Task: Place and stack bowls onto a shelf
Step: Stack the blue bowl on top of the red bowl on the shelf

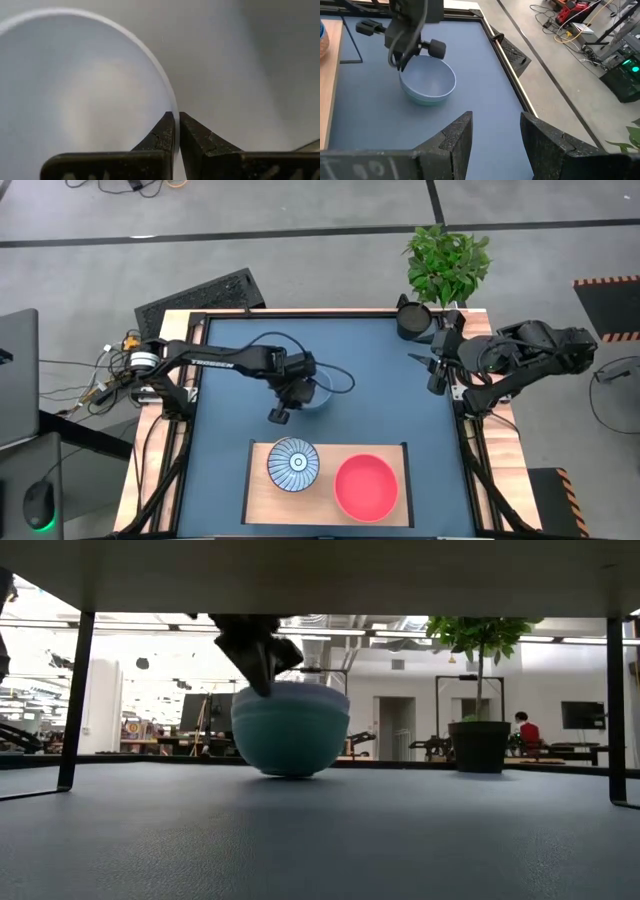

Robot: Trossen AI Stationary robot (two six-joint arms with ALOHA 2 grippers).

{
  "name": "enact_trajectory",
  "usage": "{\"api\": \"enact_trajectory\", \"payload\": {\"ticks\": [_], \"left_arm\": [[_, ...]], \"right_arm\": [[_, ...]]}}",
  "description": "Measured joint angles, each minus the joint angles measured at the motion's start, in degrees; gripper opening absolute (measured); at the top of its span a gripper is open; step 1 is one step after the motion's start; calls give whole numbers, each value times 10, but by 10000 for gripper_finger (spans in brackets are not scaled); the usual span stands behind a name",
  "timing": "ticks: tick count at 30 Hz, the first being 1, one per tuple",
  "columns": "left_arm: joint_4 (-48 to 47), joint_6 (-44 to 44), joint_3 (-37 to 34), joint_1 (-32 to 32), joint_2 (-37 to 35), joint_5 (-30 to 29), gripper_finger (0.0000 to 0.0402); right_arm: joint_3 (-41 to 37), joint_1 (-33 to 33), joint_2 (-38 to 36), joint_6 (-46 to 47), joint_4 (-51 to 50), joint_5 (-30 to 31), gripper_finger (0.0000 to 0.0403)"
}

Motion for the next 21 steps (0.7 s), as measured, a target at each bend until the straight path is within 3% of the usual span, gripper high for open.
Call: {"api": "enact_trajectory", "payload": {"ticks": [9,21], "left_arm": [[8,-71,-1,-26,-79,-83,0],[25,-160,-1,-87,-158,-235,0]], "right_arm": [[0,0,0,0,0,0,191],[0,0,0,1,2,-1,191]]}}
